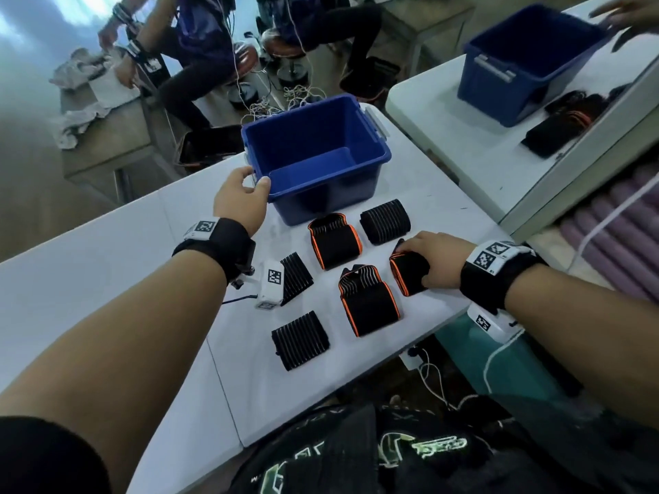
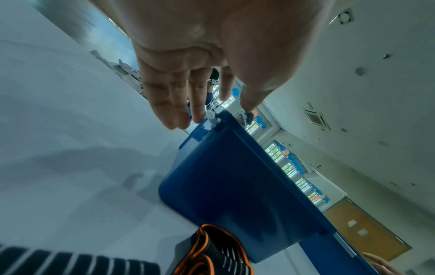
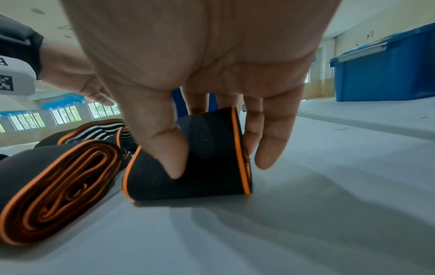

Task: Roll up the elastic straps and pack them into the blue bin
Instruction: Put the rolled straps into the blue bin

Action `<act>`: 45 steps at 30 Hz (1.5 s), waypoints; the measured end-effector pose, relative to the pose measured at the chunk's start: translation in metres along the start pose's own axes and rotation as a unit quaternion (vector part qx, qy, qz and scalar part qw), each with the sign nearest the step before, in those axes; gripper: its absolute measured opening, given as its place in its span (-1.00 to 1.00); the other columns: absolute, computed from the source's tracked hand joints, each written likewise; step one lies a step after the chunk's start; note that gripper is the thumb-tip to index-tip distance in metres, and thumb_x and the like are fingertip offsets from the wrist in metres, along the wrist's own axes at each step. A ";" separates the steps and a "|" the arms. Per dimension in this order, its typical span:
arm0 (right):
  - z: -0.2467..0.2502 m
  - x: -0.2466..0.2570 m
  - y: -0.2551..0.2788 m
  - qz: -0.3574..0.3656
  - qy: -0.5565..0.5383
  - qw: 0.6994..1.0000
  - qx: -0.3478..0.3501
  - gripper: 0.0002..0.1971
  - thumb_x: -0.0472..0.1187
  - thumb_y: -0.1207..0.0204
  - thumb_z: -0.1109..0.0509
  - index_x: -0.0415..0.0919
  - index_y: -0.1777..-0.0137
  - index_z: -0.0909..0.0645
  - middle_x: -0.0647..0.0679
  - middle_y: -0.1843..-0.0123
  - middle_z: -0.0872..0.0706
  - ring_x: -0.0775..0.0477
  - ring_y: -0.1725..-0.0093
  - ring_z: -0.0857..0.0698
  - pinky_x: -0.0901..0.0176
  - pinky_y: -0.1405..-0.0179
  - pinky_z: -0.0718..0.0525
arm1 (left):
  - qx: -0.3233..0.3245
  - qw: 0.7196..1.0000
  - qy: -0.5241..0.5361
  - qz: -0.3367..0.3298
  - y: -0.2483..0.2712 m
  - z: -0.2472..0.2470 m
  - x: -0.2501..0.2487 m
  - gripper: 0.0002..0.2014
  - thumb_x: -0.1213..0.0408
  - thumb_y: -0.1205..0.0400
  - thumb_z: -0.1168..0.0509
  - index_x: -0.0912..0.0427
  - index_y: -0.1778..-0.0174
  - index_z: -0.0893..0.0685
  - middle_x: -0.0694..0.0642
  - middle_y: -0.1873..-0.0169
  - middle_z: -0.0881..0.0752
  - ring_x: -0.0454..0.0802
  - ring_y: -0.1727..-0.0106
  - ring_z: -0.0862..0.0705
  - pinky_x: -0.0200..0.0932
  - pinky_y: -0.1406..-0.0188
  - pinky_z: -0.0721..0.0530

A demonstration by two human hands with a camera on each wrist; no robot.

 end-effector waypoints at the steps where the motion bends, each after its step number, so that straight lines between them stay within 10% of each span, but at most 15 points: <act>1: 0.000 0.001 -0.002 -0.005 0.000 1.000 -0.004 -0.32 -0.17 -0.28 -0.53 0.11 -0.45 -0.50 -0.07 -0.26 -0.62 -0.20 -0.18 -0.69 -0.08 -0.23 -0.66 | 0.003 1.000 -0.008 -0.003 -0.003 -0.001 -0.001 -0.53 -0.16 -0.62 -0.24 -0.12 -0.44 -0.56 0.01 0.12 -0.77 0.15 0.01 -0.79 0.23 -0.10 -0.80; 12: 0.019 0.001 -0.001 -0.034 -0.111 0.992 -0.056 -0.55 -0.23 -0.24 -0.59 -0.01 -0.16 -0.65 -0.02 0.01 -0.76 -0.09 0.02 -0.71 0.14 0.05 -0.63 | 0.018 0.998 0.061 0.014 -0.006 -0.005 0.000 -0.57 0.18 -0.60 -0.24 -0.15 -0.42 -0.55 0.04 0.16 -0.82 0.06 0.30 -0.85 0.13 0.07 -0.86; 21: 0.111 0.071 -0.012 0.076 -0.122 0.983 -0.113 -0.59 -0.23 -0.26 -0.62 0.10 -0.09 -0.66 0.10 0.06 -0.77 0.09 0.07 -0.72 0.18 0.06 -0.68 | 0.035 0.992 -0.035 -0.116 0.022 0.005 0.014 -0.53 -0.15 -0.61 -0.40 -0.07 -0.40 -0.63 0.01 -0.02 -0.67 0.00 -0.06 -0.63 -0.06 -0.15 -0.61; 30: 0.164 0.146 -0.081 0.146 -0.038 0.983 -0.102 -0.54 -0.05 -0.27 -0.68 0.00 -0.18 -0.68 0.10 0.04 -0.76 0.01 0.02 -0.72 0.08 -0.05 -0.66 | -0.025 0.993 -0.050 -0.101 0.051 0.016 0.032 -0.56 -0.20 -0.53 -0.47 -0.12 -0.29 -0.74 0.10 -0.30 -0.48 0.13 -0.41 -0.45 -0.12 -0.48 -0.37; 45: 0.136 0.228 -0.226 0.218 0.284 0.921 0.155 -0.59 -0.08 -0.31 -0.64 -0.10 -0.14 -0.66 -0.02 0.01 -0.77 -0.12 0.04 -0.76 0.15 0.26 -0.63 | -0.028 0.997 0.078 -0.012 0.064 0.014 0.021 -0.29 0.05 -0.53 -0.57 -0.14 -0.59 -0.44 -0.28 -0.39 -0.47 -0.22 -0.30 -0.55 -0.18 -0.38 -0.58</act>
Point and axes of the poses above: each hand's wrist, its own y-axis away from the middle knuckle, its own z-axis out of the back of the hand, x = y × z, the point moved 1 cm from there along -y, towards the middle knuckle
